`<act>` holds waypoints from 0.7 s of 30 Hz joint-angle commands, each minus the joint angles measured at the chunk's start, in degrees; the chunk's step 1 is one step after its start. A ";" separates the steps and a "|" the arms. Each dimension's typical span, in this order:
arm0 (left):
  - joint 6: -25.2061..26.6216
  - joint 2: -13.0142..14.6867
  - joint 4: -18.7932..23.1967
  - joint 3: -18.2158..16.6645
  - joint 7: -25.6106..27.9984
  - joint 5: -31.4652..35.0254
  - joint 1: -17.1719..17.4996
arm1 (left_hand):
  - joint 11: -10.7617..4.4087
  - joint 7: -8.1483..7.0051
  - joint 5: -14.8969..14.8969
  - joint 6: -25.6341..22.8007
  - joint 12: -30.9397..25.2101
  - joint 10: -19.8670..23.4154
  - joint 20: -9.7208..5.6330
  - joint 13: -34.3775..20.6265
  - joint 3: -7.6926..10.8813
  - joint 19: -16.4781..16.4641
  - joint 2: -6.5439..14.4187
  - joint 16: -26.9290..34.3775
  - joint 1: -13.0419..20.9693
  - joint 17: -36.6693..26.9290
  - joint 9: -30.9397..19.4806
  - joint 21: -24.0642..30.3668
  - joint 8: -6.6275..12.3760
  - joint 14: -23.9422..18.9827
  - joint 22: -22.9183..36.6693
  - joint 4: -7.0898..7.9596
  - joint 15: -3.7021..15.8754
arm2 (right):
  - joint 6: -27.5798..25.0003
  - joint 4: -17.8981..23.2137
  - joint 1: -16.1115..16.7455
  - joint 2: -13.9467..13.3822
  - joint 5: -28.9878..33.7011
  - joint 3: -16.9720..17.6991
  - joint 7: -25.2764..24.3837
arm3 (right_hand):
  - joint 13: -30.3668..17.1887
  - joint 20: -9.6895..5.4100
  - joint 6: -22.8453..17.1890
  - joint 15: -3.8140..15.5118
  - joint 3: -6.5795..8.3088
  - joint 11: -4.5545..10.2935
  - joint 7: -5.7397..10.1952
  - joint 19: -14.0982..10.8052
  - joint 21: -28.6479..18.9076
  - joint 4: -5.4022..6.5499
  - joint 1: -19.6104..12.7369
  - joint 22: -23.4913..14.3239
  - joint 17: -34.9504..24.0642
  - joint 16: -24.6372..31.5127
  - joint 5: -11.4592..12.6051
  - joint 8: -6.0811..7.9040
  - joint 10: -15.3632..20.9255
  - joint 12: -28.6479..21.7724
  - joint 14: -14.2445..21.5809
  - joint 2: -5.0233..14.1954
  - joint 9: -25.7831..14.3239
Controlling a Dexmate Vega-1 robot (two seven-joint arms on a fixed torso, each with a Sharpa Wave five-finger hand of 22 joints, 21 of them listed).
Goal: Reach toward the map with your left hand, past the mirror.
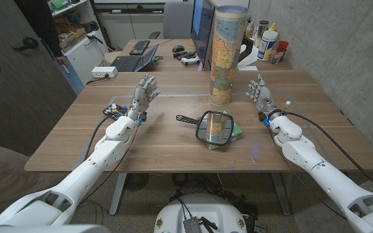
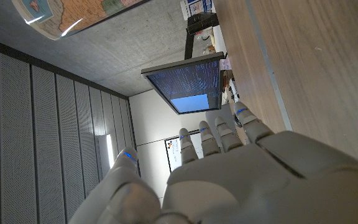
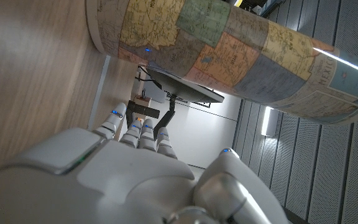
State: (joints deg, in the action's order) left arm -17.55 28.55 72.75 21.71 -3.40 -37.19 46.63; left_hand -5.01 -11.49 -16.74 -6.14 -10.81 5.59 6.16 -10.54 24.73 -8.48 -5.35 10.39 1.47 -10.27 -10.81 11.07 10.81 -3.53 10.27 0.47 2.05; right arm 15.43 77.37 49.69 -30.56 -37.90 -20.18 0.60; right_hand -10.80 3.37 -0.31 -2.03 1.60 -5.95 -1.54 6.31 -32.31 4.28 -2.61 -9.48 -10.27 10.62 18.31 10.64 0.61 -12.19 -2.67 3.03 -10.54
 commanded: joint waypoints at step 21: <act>-1.67 -0.44 -1.22 1.58 -0.83 2.77 -1.77 | -0.51 -0.16 -0.61 0.52 -0.24 -0.96 -0.60 -0.22 -0.19 0.29 -1.29 -0.01 1.06 -0.09 -0.03 0.15 0.24 1.15 0.17 -1.06 0.74 | 0.81 0.52 0.49 -0.82 -0.32 0.78 0.50 | -0.09 -0.16 0.20 0.02 -0.54 -0.55 -0.41 -0.27 0.90 0.18 -0.40 -0.24 -0.20 0.27 0.37 0.32 -0.25 -0.14 -0.67 0.02 -0.19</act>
State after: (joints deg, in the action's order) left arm -18.83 28.30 72.20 22.72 -3.86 -35.22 45.60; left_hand -5.20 -11.46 -16.96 -6.12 -10.81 4.97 5.83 -10.53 24.57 -8.14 -6.18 10.39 2.31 -10.26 -10.66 11.07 10.81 -2.76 10.26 -0.16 2.19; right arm 16.10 77.52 49.79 -31.12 -38.09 -19.68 1.04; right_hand -10.79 3.16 -0.31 -2.03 1.35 -5.94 -1.54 6.09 -31.56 4.53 -2.61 -9.47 -10.26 10.62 18.31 10.64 0.61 -12.19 -2.67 3.03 -10.53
